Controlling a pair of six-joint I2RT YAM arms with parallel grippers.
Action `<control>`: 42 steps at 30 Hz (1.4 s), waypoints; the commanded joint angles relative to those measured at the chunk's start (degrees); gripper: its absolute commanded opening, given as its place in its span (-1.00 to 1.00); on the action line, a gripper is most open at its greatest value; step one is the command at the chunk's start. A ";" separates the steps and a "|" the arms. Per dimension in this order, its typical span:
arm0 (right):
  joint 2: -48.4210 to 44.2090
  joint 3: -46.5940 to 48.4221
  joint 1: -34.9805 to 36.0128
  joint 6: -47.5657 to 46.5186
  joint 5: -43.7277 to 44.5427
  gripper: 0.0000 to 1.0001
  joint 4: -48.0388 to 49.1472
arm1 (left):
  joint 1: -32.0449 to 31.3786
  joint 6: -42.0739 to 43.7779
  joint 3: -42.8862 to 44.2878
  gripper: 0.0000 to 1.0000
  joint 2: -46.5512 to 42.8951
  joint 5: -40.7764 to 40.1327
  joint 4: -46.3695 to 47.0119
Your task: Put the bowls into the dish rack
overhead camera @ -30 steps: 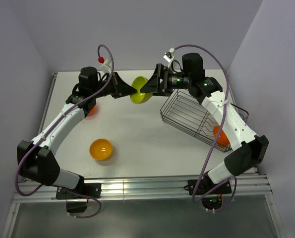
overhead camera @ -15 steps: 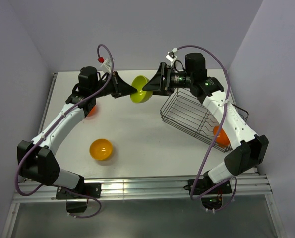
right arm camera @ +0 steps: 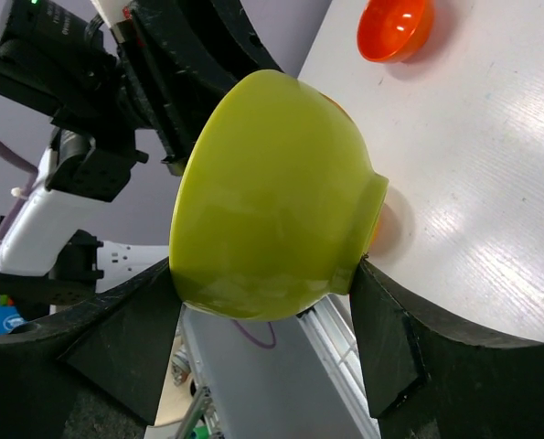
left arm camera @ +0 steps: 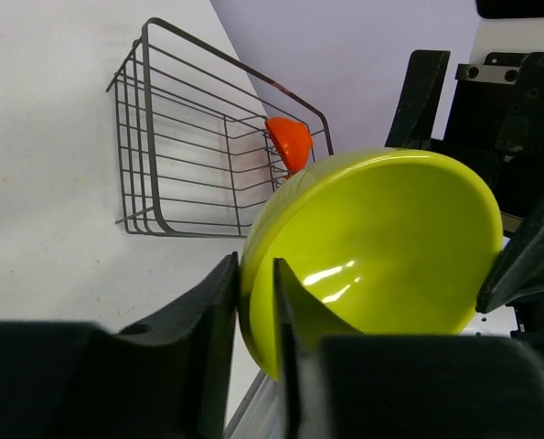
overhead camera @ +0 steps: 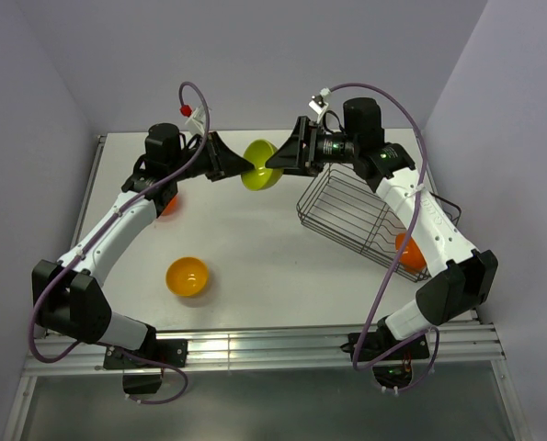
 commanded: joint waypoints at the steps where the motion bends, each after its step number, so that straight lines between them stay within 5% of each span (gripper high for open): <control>1: -0.02 0.64 -0.27 -2.22 0.90 -1.00 0.71 | -0.05 -0.14 1.42 -0.46 -0.04 1.85 2.45; 5: -0.28 1.52 -0.36 -3.54 1.77 -1.00 -0.26 | 0.03 0.04 1.68 0.02 0.14 1.32 1.39; 20: -1.25 3.71 -1.85 -16.10 14.68 -1.00 -8.43 | 1.97 3.02 3.35 0.97 -0.65 -0.70 -4.14; 32: -4.06 0.73 -2.64 -37.64 39.28 -1.00 -14.93 | 5.66 12.52 12.31 0.99 -0.56 -3.34 -12.66; 42: 1.56 3.36 -4.93 -49.50 56.34 -1.00 -21.53 | 6.36 13.92 10.56 0.99 -3.20 -5.80 -13.55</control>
